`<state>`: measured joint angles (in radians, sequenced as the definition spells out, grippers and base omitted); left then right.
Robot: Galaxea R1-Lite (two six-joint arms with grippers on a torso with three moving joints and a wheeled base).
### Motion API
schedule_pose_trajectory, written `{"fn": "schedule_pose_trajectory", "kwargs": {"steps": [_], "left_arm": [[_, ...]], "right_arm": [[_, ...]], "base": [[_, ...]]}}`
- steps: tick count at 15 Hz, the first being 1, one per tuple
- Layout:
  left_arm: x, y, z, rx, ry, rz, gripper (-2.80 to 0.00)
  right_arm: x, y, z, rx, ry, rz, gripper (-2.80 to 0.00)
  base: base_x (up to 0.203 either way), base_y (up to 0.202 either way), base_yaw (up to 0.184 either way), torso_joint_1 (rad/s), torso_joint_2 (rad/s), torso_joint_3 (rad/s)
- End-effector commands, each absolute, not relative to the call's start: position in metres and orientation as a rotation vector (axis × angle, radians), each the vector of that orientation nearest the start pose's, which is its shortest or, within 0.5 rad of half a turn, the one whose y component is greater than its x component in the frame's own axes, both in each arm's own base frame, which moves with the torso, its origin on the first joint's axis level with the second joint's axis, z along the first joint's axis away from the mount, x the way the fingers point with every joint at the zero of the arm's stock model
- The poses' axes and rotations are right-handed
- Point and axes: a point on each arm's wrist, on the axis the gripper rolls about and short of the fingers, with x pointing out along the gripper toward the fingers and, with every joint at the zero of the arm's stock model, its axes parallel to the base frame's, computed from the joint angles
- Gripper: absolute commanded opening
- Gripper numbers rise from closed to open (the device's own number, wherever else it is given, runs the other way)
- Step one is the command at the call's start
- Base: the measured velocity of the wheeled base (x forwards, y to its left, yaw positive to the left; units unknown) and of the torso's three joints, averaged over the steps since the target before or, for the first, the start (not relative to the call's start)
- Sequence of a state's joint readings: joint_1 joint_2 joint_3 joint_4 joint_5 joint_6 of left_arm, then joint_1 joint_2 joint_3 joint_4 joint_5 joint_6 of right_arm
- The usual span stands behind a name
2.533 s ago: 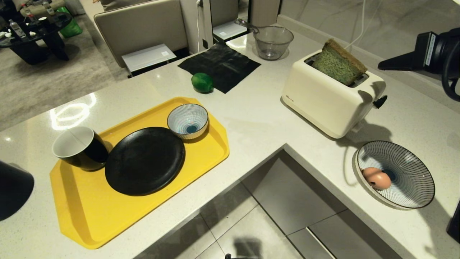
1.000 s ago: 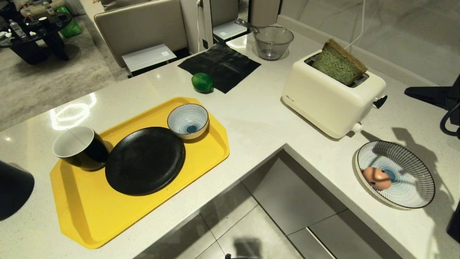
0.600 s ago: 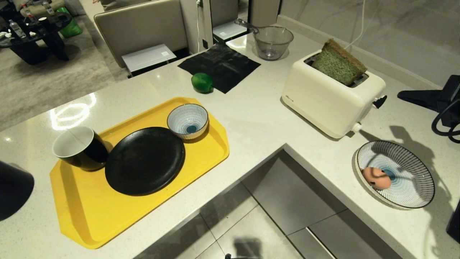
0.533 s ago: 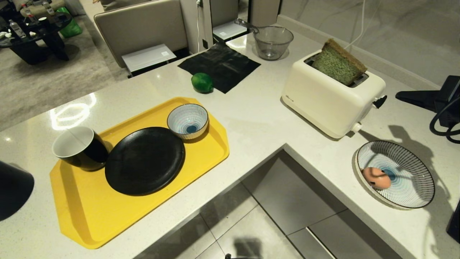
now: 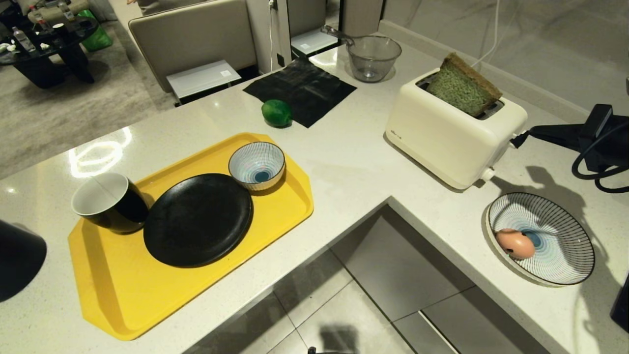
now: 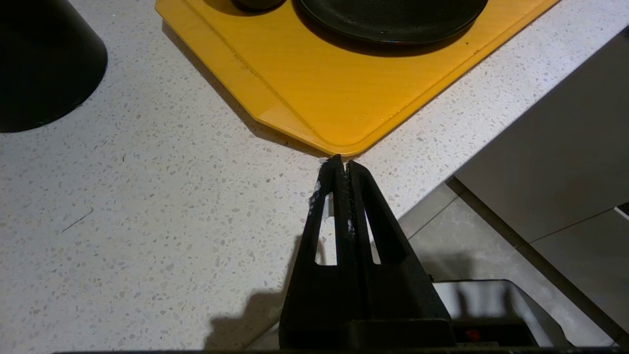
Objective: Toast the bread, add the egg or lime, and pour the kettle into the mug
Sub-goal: Use a bread toaster
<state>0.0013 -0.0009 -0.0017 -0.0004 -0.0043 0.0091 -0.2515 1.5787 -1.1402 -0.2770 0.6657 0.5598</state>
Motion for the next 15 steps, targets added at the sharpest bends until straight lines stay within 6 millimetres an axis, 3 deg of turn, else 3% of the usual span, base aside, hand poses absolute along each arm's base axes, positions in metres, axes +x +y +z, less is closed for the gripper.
{"fn": "schedule_pose_trajectory", "kwargs": {"steps": [1, 15], "left_arm": [[-0.023, 0.000, 0.076, 0.009, -0.002, -0.003, -2.80], [-0.023, 0.000, 0.076, 0.009, -0.003, -0.003, -2.80]], "right_arm": [[0.291, -0.059, 0.275, 0.629, 0.269, 0.368, -2.80], [0.302, -0.052, 0.259, 0.632, 0.323, 0.383, -2.80]], "base": [[0.000, 0.000, 0.000, 0.000, 0.00, 0.000], [0.000, 0.000, 0.000, 0.000, 0.00, 0.000]]}}
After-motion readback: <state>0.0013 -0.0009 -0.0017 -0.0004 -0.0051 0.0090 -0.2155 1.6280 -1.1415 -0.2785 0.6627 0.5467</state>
